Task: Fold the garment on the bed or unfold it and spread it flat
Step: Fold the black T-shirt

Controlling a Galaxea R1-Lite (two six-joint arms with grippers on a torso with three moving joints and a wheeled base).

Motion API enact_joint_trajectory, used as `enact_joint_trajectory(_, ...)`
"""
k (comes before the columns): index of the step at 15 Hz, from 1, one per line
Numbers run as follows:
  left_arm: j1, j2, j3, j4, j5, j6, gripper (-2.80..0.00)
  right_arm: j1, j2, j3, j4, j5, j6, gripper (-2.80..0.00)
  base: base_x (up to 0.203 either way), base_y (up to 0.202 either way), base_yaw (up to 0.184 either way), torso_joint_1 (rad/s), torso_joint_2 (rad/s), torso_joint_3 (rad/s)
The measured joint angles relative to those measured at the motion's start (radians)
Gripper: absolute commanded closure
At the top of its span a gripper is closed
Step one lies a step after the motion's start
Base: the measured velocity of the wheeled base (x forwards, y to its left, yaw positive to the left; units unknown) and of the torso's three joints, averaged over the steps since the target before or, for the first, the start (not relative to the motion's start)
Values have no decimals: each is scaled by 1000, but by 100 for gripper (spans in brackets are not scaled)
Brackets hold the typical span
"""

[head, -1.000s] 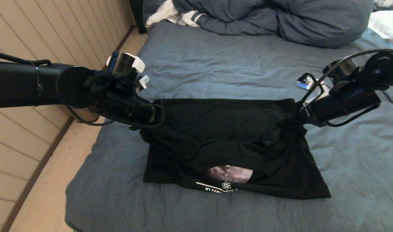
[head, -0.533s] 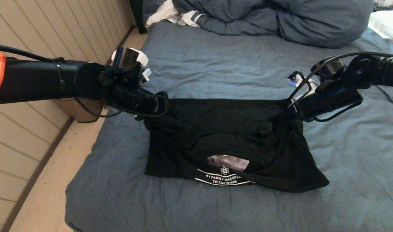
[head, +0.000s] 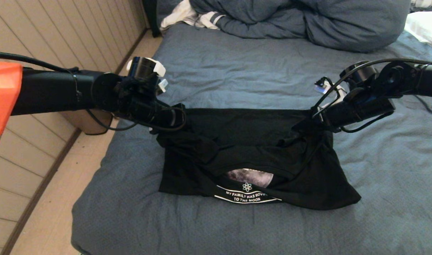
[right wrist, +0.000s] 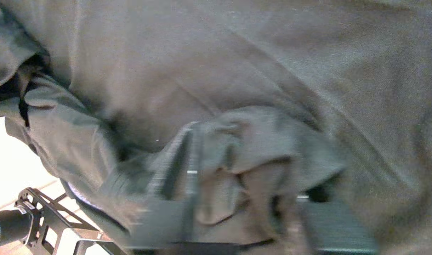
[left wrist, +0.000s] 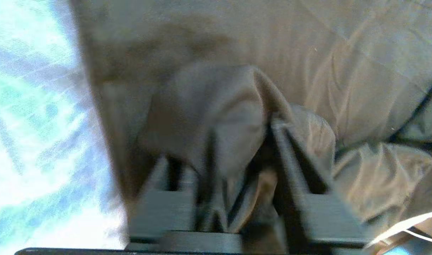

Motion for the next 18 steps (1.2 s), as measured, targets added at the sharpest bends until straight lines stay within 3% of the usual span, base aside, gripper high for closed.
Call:
enact_joint_trajectory(3, 8, -46, 34, 0, 3, 1, -280, -7, -20, 2, 6, 0, 1, -280, 0, 0, 0, 0, 0, 0)
enact_joint_trajectory(11, 112, -179, 56, 2, 8, 6, -280, -39, -118, 19, 11, 0, 2, -280, 0, 0, 0, 0, 0, 0)
enact_joint_trajectory(12, 116, -196, 60, 7, 8, 6, 0, -39, -131, 28, 11, 0, 2, 0, 0, 0, 0, 0, 0, 0)
enact_joint_trajectory(18, 107, -351, 157, 127, 0, 18, 0, -68, -271, 209, 5, 2, -13, 0, 0, 0, 0, 0, 0, 0)
